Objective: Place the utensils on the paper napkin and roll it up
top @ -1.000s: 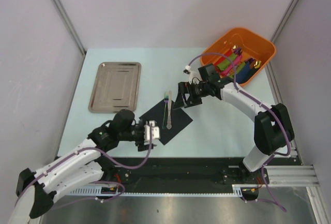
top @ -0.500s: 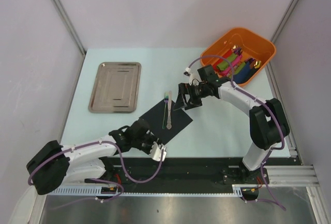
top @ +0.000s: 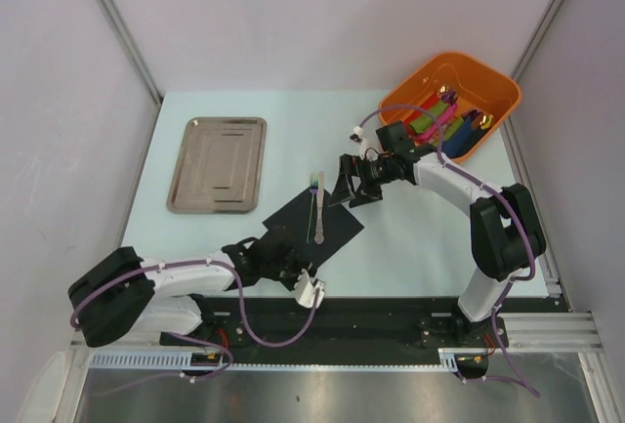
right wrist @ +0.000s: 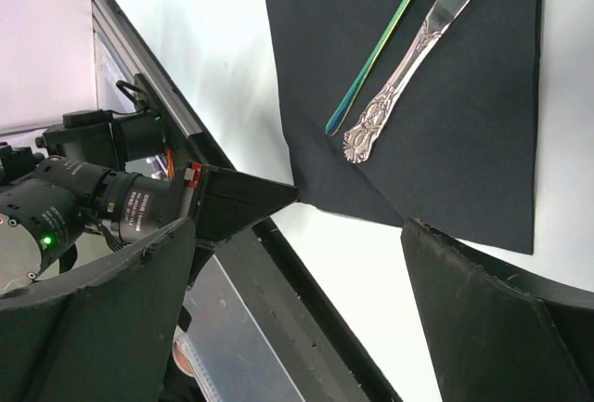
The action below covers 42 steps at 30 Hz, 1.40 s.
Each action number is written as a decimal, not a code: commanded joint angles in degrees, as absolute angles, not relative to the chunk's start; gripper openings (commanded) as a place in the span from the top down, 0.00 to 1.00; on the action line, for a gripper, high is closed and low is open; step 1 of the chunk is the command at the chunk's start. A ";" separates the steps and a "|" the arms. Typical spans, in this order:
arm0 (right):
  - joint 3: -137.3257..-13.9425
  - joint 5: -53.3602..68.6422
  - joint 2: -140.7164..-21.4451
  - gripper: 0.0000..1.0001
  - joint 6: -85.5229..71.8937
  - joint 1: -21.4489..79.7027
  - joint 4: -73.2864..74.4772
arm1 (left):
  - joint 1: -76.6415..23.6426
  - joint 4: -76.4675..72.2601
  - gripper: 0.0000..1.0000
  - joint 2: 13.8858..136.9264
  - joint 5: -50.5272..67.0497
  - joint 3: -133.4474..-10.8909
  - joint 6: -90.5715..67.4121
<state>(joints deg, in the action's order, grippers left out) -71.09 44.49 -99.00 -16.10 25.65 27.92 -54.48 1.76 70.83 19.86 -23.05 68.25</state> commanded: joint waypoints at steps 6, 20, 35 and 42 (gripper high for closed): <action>-71.63 46.23 -98.26 0.02 -16.87 25.05 26.10 | -54.84 2.46 0.82 73.74 18.54 -25.84 69.08; -70.31 46.23 -97.12 0.02 -17.23 24.96 25.49 | -55.63 6.59 1.00 69.79 23.20 -28.30 63.46; -69.79 45.88 -97.03 0.02 -17.40 24.79 25.14 | -50.02 4.75 1.00 71.98 23.20 -34.54 57.48; -69.52 45.53 -97.56 0.03 -17.58 24.87 24.96 | -45.62 4.66 1.00 76.28 24.17 -39.19 55.90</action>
<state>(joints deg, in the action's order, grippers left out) -69.69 44.95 -99.00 -17.19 25.10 26.35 -47.40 5.63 74.00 21.45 -35.64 57.95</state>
